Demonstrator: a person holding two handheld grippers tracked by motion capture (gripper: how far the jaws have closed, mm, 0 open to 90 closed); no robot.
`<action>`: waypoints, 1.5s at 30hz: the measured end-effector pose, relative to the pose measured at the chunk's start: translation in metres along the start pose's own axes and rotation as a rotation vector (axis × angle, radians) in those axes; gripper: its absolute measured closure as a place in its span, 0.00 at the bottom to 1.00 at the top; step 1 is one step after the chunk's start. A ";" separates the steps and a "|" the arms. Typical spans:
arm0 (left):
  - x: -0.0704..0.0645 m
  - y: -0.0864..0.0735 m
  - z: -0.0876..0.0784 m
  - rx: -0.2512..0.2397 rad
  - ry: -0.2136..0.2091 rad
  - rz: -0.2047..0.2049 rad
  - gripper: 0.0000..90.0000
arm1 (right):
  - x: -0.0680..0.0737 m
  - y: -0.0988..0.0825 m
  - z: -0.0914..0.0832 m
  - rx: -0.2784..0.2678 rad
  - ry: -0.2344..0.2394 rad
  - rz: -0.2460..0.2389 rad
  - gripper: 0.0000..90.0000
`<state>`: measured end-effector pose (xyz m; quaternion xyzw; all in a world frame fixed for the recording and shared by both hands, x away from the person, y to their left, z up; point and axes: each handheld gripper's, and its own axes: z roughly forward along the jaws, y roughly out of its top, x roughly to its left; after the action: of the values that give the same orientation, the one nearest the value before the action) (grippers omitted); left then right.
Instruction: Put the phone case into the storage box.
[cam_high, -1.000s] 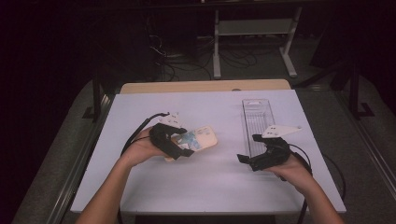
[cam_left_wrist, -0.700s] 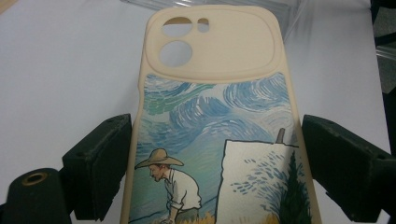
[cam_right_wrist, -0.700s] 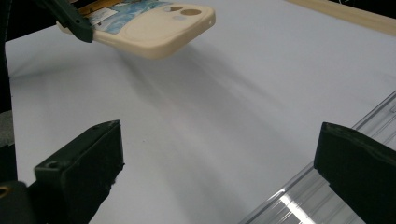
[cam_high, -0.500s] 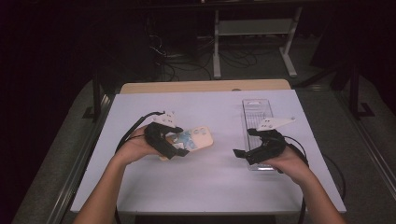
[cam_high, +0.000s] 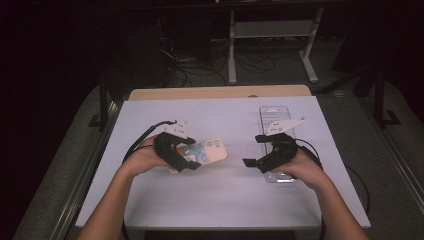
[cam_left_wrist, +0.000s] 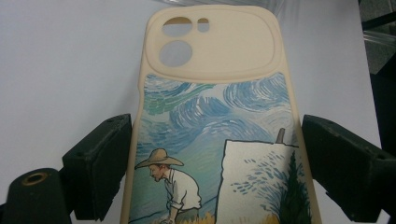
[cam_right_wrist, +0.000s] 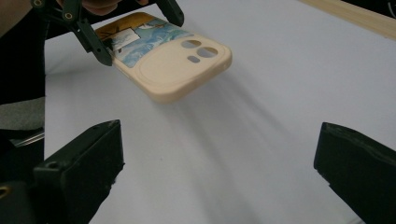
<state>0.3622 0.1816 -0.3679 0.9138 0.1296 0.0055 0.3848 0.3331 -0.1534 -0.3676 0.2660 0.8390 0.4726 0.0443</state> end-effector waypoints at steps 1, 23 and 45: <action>0.000 0.000 0.000 0.000 -0.005 -0.001 0.12 | 0.000 0.001 0.001 -0.002 0.007 -0.002 0.01; 0.000 -0.003 -0.005 0.012 -0.025 0.031 0.13 | -0.006 0.027 0.023 0.052 0.122 -0.082 0.01; -0.003 -0.001 -0.001 0.030 -0.062 0.087 0.13 | 0.001 0.046 0.045 0.078 0.228 -0.129 0.01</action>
<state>0.3590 0.1821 -0.3674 0.9239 0.0778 -0.0080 0.3745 0.3657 -0.0996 -0.3542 0.1575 0.8717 0.4630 -0.0312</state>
